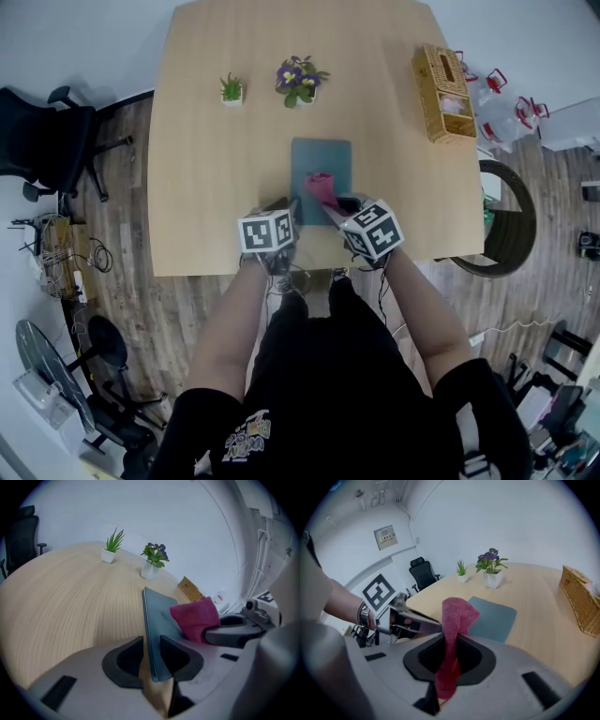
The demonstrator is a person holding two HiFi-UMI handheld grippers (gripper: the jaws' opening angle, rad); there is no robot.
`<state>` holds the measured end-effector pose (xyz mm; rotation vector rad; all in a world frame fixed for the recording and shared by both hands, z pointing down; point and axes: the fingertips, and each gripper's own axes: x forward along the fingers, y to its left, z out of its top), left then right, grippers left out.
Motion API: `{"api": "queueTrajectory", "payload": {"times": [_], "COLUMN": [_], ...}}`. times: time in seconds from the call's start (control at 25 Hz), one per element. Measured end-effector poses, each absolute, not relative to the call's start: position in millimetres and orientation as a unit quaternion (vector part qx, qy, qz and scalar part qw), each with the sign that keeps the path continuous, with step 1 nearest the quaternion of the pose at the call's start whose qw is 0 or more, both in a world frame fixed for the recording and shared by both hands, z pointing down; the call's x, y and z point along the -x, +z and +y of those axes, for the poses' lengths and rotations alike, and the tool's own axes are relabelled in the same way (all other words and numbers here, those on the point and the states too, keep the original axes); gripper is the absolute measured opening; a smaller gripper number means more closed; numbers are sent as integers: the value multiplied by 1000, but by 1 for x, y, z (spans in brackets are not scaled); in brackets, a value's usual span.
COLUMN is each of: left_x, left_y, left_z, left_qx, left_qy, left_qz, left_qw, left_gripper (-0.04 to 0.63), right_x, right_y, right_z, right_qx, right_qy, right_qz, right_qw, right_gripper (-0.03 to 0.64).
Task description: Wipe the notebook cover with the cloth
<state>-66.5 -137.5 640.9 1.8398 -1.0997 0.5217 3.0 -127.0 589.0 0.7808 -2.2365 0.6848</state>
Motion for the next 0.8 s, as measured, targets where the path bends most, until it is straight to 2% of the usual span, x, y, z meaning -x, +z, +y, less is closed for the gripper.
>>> {"api": "queueTrajectory", "payload": {"times": [0.4,0.8], "left_x": [71,72], "left_y": [633,634], "left_z": [-143,-145], "left_qx": [-743,-742], "left_qy": [216,210], "left_qz": [-453,-447], "left_qw": [443,454], "left_gripper": [103,98], "right_x": [-7,39], "right_y": [583,616], "right_z": [-228,-285], "right_qx": [-333,-286], "right_qy": [178,123], "right_qz": [-847,-843], "right_qw": [373,439], "right_gripper": [58,58]}}
